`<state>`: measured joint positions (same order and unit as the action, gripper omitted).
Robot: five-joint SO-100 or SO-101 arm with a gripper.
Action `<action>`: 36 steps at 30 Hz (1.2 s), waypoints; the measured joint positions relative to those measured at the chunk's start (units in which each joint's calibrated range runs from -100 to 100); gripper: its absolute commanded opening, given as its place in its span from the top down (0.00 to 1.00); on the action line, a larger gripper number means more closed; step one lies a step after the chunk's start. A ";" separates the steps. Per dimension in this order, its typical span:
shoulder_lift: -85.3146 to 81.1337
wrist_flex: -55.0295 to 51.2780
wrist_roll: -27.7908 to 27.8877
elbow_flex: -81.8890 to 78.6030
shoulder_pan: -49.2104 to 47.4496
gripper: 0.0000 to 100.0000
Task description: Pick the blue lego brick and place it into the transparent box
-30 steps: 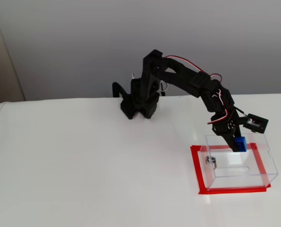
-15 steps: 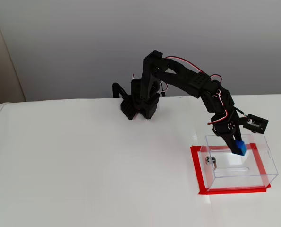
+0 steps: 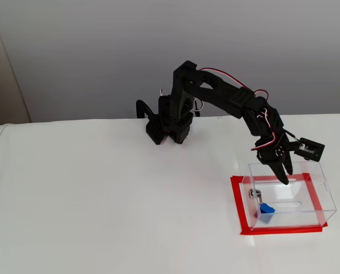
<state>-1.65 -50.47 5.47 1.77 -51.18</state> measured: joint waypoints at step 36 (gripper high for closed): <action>-3.81 -0.09 0.00 -1.59 5.45 0.97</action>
<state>-5.45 -50.56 5.47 0.18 -45.73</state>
